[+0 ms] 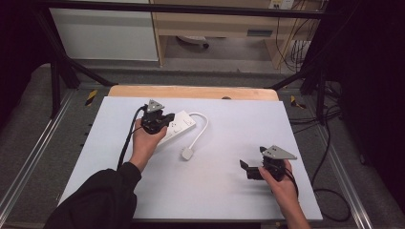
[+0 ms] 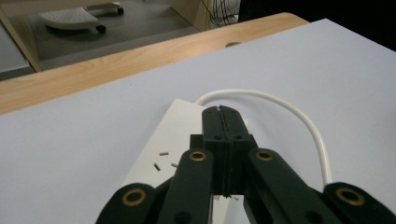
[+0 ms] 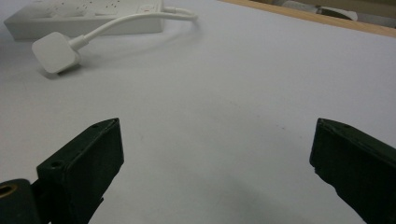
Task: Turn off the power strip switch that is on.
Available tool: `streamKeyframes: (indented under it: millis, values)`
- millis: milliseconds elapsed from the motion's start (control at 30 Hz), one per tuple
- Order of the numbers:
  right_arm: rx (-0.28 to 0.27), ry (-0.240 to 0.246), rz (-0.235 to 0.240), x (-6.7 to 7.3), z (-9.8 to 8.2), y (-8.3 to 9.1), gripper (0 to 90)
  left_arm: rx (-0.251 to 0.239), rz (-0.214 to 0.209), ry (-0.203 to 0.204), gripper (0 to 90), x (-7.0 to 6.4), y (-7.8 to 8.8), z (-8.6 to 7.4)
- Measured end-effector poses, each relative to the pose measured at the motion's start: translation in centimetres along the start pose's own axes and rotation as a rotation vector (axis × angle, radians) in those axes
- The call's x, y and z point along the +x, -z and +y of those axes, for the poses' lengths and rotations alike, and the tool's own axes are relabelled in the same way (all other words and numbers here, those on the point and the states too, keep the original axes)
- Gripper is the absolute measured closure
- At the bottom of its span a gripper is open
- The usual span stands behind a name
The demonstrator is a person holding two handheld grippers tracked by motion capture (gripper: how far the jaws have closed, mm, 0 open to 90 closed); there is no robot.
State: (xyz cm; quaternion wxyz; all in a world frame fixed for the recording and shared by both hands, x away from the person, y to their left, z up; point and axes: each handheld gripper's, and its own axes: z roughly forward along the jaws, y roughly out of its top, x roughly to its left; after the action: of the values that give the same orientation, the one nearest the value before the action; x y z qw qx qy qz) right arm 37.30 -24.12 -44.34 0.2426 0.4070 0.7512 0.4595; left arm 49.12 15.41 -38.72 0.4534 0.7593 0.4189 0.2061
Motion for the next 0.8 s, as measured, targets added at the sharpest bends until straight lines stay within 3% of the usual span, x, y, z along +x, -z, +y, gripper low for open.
streamKeyframes:
  millis: [400,800]
  values:
    - [0.000,0.004,0.000,0.0,0.0,0.0,3.2,0.069,0.005,0.010,90.0,0.1,-1.3,-0.9]
    - [0.001,0.006,-0.001,-0.1,0.1,0.0,3.6,0.105,0.007,0.024,90.0,0.2,-2.2,-1.5]
